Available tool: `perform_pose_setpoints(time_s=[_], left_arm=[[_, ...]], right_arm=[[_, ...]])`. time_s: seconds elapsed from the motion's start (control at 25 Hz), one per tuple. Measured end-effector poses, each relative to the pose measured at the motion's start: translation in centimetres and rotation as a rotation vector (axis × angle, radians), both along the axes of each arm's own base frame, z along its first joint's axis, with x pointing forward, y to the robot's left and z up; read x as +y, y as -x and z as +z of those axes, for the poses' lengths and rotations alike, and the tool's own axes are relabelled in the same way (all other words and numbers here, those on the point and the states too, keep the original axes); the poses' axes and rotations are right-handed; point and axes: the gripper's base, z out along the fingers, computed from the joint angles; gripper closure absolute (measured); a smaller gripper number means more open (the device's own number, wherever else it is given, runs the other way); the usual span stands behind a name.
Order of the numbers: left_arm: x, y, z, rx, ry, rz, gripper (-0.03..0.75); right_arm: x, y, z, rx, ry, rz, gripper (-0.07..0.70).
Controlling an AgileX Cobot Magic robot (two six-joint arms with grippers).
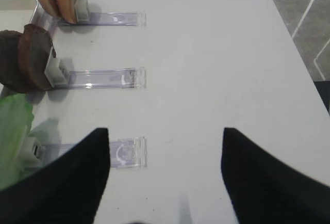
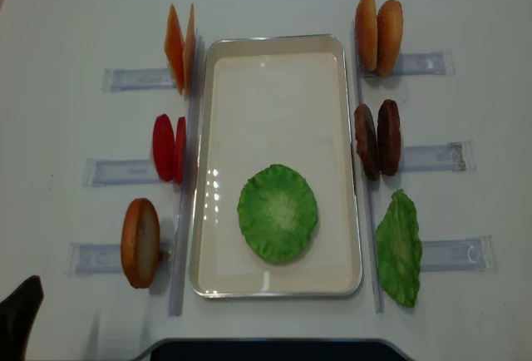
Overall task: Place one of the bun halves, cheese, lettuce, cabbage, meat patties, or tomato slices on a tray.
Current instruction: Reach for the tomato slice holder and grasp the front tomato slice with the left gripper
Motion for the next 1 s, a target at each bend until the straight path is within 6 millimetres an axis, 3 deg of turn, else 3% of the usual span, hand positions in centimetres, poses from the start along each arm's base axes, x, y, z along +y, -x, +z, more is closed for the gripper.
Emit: perform_pose_setpoints(time_s=[1.0], left_arm=[[0.00, 0.00, 0.00, 0.000, 0.000, 0.000, 0.073]], right_arm=[[0.00, 0.00, 0.00, 0.000, 0.000, 0.000, 0.160]])
